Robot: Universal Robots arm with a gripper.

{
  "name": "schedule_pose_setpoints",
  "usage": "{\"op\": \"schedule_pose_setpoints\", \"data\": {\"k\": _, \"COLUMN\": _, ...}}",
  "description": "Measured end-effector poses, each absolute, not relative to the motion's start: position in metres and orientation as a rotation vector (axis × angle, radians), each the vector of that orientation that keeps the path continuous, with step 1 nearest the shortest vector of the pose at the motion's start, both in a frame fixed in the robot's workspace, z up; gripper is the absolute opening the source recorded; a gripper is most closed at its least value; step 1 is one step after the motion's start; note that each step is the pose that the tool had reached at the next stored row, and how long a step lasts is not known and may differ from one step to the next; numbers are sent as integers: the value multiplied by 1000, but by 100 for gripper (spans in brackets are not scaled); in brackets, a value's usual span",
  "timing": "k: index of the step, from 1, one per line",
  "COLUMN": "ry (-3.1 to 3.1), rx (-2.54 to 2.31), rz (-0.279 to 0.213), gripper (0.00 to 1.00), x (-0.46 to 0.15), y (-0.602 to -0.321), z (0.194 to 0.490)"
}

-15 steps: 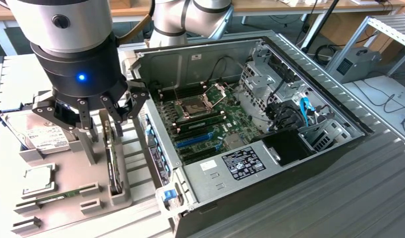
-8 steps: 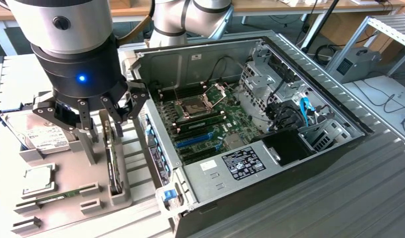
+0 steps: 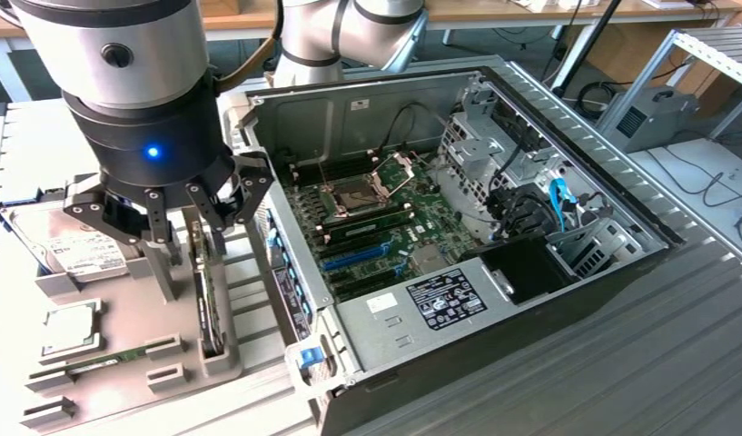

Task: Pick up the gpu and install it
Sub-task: 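Pick up the gpu and move the gpu toward the slot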

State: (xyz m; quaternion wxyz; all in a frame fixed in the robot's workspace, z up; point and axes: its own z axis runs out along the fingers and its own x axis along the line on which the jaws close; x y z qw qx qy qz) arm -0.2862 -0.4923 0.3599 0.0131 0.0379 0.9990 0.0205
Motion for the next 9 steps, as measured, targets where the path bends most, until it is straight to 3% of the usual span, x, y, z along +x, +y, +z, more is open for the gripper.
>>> {"op": "schedule_pose_setpoints", "data": {"k": 9, "ry": 3113, "rx": 118, "rz": 64, "gripper": 42, "x": -286, "y": -492, "z": 358}}
